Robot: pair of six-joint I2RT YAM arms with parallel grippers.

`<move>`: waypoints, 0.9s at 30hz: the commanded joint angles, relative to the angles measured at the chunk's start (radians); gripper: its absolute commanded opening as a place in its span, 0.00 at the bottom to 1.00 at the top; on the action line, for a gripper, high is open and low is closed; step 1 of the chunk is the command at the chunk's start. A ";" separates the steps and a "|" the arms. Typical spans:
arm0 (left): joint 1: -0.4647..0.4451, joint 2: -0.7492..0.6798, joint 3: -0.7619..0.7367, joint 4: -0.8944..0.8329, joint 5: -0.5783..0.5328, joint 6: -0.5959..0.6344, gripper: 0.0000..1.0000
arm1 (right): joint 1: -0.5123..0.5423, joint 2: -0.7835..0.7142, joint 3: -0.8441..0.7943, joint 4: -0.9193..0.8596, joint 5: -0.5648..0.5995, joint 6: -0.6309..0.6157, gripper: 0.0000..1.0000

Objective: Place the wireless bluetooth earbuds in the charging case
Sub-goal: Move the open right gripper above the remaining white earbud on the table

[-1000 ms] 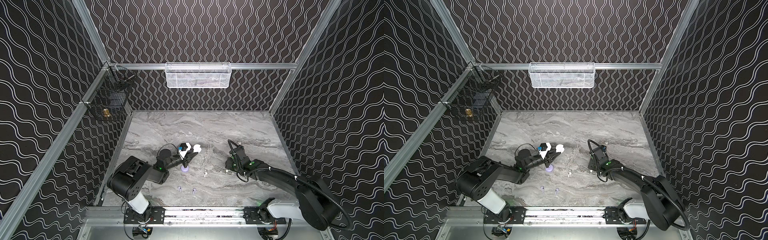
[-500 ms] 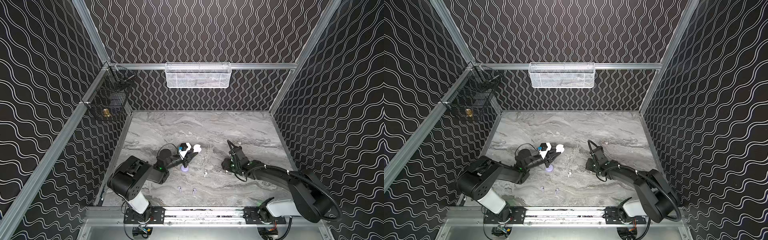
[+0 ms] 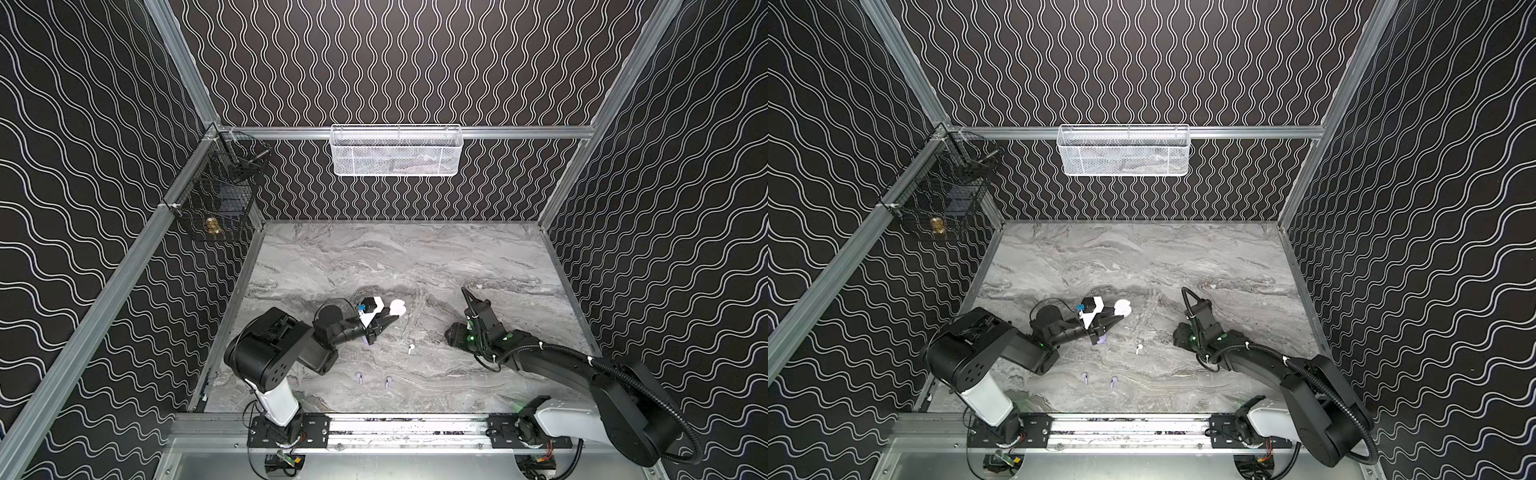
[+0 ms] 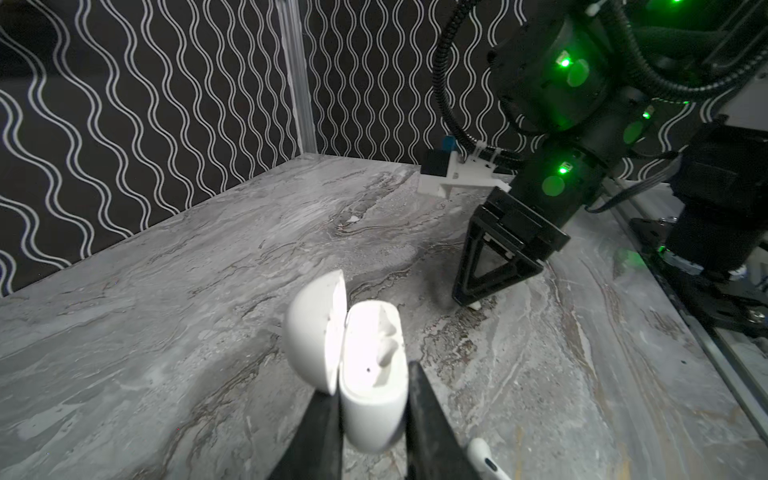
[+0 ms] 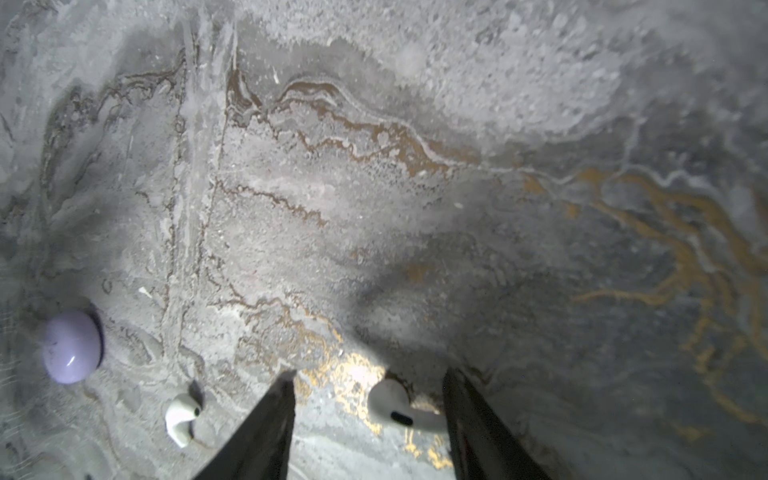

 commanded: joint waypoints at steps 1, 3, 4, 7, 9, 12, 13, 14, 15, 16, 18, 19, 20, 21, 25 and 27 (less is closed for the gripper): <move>-0.014 0.004 -0.004 0.093 0.022 0.053 0.20 | 0.000 -0.021 -0.014 0.020 -0.027 0.026 0.59; -0.021 0.004 -0.007 0.093 0.025 0.068 0.20 | 0.001 -0.034 -0.020 0.022 -0.035 0.030 0.60; -0.027 0.002 -0.008 0.093 0.028 0.076 0.20 | 0.000 -0.040 -0.023 0.022 -0.042 0.032 0.60; -0.045 -0.006 -0.021 0.093 0.023 0.113 0.20 | 0.000 -0.058 -0.040 0.031 -0.062 0.042 0.60; -0.056 -0.010 -0.027 0.093 0.012 0.137 0.20 | 0.001 -0.069 -0.050 0.034 -0.072 0.046 0.60; -0.067 -0.016 -0.032 0.093 -0.008 0.169 0.19 | 0.001 -0.089 -0.066 0.037 -0.083 0.055 0.60; -0.067 -0.014 -0.031 0.093 -0.013 0.176 0.19 | 0.001 -0.097 -0.073 0.040 -0.088 0.060 0.60; -0.069 -0.016 -0.033 0.094 -0.015 0.182 0.19 | 0.001 -0.107 -0.079 0.042 -0.091 0.065 0.60; -0.071 -0.017 -0.034 0.095 -0.019 0.186 0.19 | 0.002 -0.114 -0.085 0.043 -0.095 0.070 0.60; -0.072 -0.019 -0.035 0.095 -0.022 0.194 0.18 | 0.003 -0.123 -0.091 0.046 -0.099 0.073 0.60; -0.073 -0.019 -0.035 0.095 -0.030 0.205 0.19 | 0.004 -0.136 -0.100 0.048 -0.104 0.080 0.60; -0.074 -0.019 -0.035 0.095 -0.032 0.207 0.18 | 0.006 -0.140 -0.104 0.048 -0.106 0.082 0.60; -0.074 -0.019 -0.036 0.095 -0.031 0.210 0.18 | 0.006 -0.144 -0.107 0.049 -0.107 0.083 0.60; -0.076 -0.019 -0.036 0.095 -0.032 0.214 0.18 | 0.007 -0.147 -0.110 0.051 -0.109 0.085 0.60; -0.083 -0.020 -0.038 0.095 -0.027 0.228 0.18 | 0.008 -0.151 -0.118 0.071 -0.140 0.085 0.60; -0.088 -0.019 -0.040 0.095 -0.024 0.240 0.18 | 0.010 -0.152 -0.113 0.069 -0.140 0.086 0.60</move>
